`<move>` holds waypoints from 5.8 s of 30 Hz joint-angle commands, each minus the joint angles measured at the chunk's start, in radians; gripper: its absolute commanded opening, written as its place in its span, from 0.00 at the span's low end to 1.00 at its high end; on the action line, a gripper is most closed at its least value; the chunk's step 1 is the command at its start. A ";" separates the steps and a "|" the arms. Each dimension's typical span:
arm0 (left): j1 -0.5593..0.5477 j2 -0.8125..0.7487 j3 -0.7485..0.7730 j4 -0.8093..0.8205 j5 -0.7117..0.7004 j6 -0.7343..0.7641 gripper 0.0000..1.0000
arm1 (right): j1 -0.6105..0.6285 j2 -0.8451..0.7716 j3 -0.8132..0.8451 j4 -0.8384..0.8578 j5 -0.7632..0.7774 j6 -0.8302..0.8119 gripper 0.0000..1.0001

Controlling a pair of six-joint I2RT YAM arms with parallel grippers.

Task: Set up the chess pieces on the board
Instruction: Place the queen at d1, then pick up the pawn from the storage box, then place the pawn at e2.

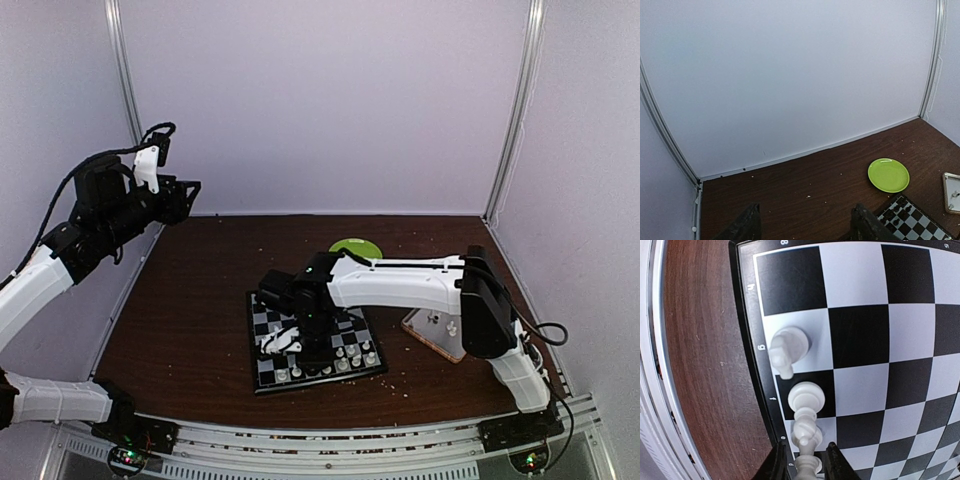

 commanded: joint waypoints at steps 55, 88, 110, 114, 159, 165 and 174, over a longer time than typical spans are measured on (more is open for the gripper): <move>-0.127 0.266 0.090 -0.063 0.306 0.095 0.53 | -0.767 -0.521 -0.781 0.292 0.005 0.033 0.32; -0.128 0.291 0.103 -0.077 0.321 0.099 0.54 | -0.732 -0.442 -0.691 0.258 -0.077 0.039 0.06; -0.082 0.234 0.102 -0.072 0.209 0.048 0.54 | -0.301 -0.645 -0.488 0.068 -0.031 -0.035 0.06; -0.052 0.200 0.085 -0.057 0.158 0.048 0.55 | -0.192 -0.535 -0.325 0.018 0.011 -0.056 0.06; -0.043 0.127 0.070 -0.057 0.127 0.083 0.57 | -0.102 -0.040 -0.034 0.019 0.000 -0.034 0.09; -0.043 0.121 0.070 -0.058 0.131 0.084 0.57 | -0.102 -0.017 -0.015 0.012 -0.021 -0.029 0.10; -0.044 0.120 0.071 -0.057 0.133 0.084 0.57 | -0.102 -0.006 -0.007 0.006 0.009 -0.021 0.11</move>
